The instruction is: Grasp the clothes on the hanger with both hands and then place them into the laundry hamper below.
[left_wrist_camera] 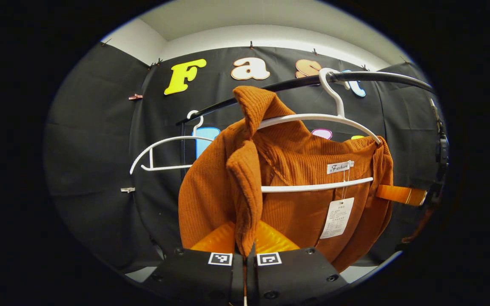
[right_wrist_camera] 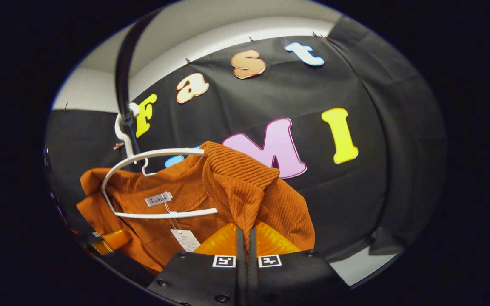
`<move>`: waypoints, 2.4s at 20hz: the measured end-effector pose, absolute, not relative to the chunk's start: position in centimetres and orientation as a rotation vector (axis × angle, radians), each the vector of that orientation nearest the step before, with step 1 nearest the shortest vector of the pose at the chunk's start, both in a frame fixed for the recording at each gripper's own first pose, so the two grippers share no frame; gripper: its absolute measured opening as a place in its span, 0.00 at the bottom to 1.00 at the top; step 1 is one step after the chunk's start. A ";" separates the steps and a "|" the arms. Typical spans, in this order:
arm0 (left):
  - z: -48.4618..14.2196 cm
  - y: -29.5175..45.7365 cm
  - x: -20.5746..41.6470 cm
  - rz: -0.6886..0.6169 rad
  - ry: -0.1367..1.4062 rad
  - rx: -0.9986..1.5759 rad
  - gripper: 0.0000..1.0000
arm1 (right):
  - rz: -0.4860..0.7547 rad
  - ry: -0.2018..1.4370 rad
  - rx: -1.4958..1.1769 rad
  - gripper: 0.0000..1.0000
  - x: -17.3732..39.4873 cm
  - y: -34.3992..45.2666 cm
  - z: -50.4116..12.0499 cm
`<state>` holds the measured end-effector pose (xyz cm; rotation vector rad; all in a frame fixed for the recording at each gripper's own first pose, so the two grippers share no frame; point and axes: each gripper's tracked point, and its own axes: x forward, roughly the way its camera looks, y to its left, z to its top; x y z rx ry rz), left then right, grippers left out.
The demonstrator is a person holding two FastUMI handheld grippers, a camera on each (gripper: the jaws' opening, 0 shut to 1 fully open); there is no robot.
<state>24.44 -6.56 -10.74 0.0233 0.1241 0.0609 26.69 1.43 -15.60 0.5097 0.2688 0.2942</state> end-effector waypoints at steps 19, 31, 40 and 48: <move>-7.6 -4.1 27.2 0.038 0.208 -0.125 0.05 | 0.195 0.052 0.746 0.04 32.7 -9.6 -6.7; -7.7 -2.7 27.0 0.014 0.243 -0.117 0.05 | 0.176 0.125 0.717 0.04 37.3 -8.0 -11.8; -5.1 0.1 27.2 0.025 0.211 -0.138 0.05 | 0.223 0.207 0.727 0.04 35.6 -6.5 -15.6; -4.1 1.1 27.5 0.036 0.203 -0.123 0.05 | 0.240 0.327 0.716 0.04 32.8 -4.6 -20.7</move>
